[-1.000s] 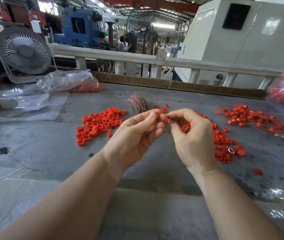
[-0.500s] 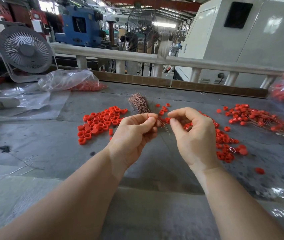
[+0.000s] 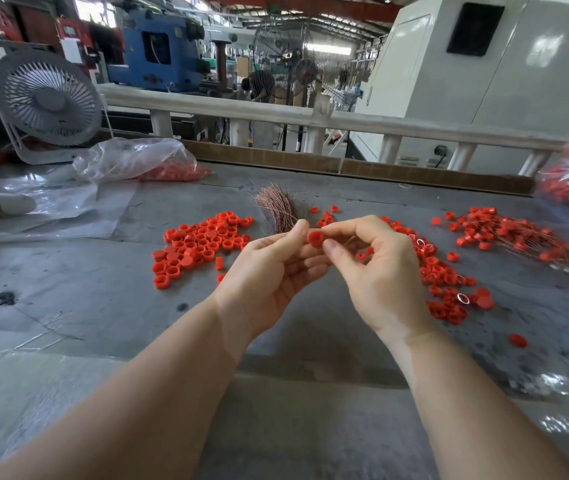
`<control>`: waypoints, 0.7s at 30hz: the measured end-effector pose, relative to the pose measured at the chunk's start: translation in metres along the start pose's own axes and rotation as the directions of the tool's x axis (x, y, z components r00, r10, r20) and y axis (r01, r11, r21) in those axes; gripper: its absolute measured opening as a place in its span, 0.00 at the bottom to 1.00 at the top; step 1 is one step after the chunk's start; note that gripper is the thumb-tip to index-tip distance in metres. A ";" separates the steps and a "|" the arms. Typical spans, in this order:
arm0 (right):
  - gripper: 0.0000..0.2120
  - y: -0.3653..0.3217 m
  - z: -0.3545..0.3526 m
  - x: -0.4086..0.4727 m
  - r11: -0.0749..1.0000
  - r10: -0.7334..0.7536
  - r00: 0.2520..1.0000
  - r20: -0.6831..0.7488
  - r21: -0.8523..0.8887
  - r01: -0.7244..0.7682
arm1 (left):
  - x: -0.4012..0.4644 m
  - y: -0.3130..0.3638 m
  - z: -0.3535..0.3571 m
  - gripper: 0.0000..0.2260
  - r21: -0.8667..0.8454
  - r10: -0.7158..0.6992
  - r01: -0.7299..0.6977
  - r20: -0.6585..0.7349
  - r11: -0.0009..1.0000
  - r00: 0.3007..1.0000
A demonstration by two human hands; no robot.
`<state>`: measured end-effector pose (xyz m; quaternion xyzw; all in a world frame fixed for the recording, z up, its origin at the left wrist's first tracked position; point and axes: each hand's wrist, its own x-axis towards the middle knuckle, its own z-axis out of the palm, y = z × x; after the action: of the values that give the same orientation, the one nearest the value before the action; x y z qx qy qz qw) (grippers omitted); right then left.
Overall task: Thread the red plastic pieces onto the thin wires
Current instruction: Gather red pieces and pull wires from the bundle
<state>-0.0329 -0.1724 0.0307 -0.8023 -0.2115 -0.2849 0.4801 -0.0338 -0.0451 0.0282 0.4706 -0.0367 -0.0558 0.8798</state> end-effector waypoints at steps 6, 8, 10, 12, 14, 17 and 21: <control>0.08 0.000 -0.001 0.002 0.996 0.060 0.998 -0.031 0.063 -0.058 | -0.002 0.002 0.001 0.10 -0.028 0.011 -0.008 0.084 1.000 0.996; 0.08 -0.001 -0.002 0.002 0.996 0.061 0.998 -0.029 0.072 -0.059 | -0.003 0.001 0.001 0.10 -0.030 0.024 -0.021 0.092 0.999 0.995; 0.09 -0.003 -0.003 0.002 0.994 0.057 0.998 -0.034 0.092 -0.053 | -0.003 0.002 0.001 0.11 -0.028 0.030 -0.028 0.098 0.999 0.995; 0.10 -0.005 -0.004 0.001 0.992 0.056 0.998 -0.033 0.114 -0.052 | -0.004 0.002 0.001 0.09 -0.024 0.044 -0.042 0.091 0.999 0.995; 0.10 -0.005 -0.004 0.001 0.992 0.053 0.998 -0.031 0.118 -0.049 | -0.004 0.002 0.000 0.08 -0.020 0.059 -0.057 0.077 0.998 0.995; 0.08 -0.005 -0.003 0.001 0.993 0.050 0.998 -0.032 0.107 -0.047 | -0.003 0.001 0.001 0.07 -0.008 0.077 -0.077 0.061 0.997 0.995; 0.06 -0.004 -0.002 0.001 0.994 0.038 0.999 -0.037 0.099 -0.034 | -0.003 0.000 0.001 0.05 0.006 0.089 -0.089 0.058 0.996 0.994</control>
<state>-0.0353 -0.1726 0.0352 -0.7756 -0.2013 -0.2811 0.5282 -0.0367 -0.0457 0.0292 0.4703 -0.0831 -0.0299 0.8781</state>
